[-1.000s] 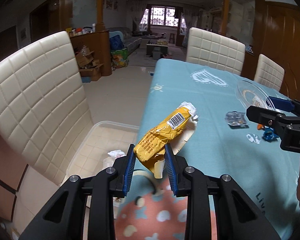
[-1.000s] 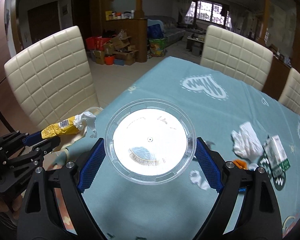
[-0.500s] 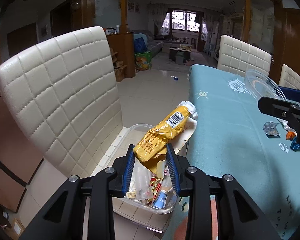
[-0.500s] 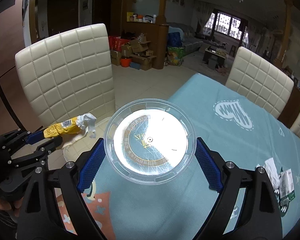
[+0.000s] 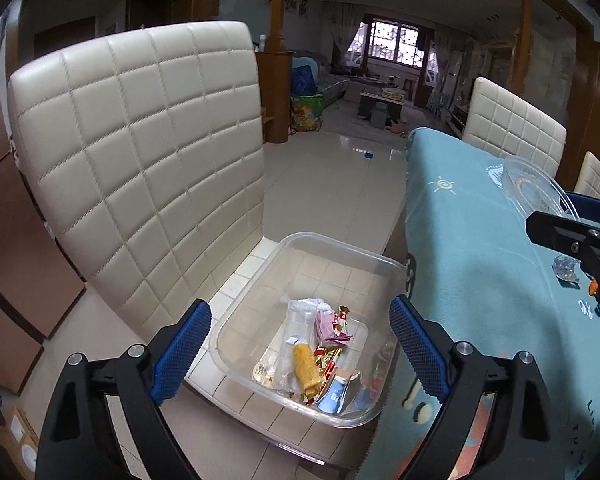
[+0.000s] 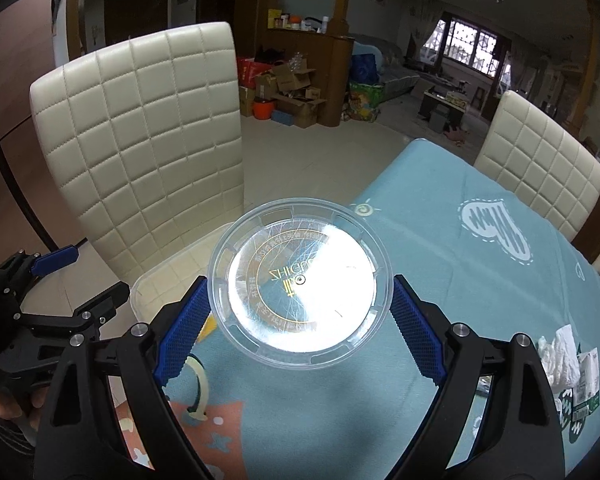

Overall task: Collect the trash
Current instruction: 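Carry yellow wrapper and clear lid to the clear bin and release them inside, then grasp the foil blister pack with left tool while right tool grasps the milk carton, then carry blister pack and milk carton to the bin while left tool releases the blister pack inside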

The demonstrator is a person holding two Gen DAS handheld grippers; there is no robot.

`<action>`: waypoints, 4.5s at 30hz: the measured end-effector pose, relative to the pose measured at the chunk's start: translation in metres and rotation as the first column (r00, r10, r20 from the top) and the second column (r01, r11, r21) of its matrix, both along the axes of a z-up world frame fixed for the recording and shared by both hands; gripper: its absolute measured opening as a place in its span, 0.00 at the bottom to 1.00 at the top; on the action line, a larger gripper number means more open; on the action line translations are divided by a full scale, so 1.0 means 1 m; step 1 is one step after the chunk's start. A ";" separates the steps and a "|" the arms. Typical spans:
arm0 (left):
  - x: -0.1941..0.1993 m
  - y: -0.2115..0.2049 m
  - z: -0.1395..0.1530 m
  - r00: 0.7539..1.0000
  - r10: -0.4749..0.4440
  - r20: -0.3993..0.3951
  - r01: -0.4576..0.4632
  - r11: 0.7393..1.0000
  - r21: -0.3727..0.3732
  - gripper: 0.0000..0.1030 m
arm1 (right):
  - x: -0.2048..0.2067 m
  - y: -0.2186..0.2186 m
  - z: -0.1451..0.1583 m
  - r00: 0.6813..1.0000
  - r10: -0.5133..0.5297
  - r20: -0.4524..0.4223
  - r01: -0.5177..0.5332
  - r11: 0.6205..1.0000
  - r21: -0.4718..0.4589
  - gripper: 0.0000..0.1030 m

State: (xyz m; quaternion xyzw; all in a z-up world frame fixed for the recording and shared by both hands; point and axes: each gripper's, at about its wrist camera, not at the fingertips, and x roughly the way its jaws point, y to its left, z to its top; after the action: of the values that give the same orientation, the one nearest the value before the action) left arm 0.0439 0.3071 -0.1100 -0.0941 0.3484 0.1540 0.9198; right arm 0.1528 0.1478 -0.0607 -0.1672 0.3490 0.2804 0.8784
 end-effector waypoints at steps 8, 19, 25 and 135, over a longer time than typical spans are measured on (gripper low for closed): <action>-0.012 0.021 -0.007 0.998 0.060 -0.004 -0.061 0.998 -0.025 0.86 | -0.005 0.027 -0.007 0.999 0.046 0.000 -0.046 0.999 -0.024 0.86; -0.017 0.027 -0.008 0.997 0.075 -0.008 -0.076 0.996 -0.041 0.86 | 0.003 0.018 -0.007 1.000 -0.001 -0.016 0.000 1.000 -0.004 0.97; -0.012 0.006 0.004 0.999 0.043 -0.001 -0.043 0.999 -0.023 0.86 | 0.008 -0.024 -0.004 0.997 -0.057 -0.056 0.059 0.998 0.038 0.97; 0.038 -0.160 0.039 0.971 -0.238 -0.039 0.240 0.967 0.080 0.65 | -0.009 -0.209 0.010 0.945 -0.326 -0.004 0.326 0.946 -0.001 0.57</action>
State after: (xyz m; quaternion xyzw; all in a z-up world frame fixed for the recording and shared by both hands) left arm 0.0814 0.1469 -0.0714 -0.0102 0.3637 0.0580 0.9296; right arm 0.1438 -0.0614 -0.0511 -0.1069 0.3736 0.1318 0.9119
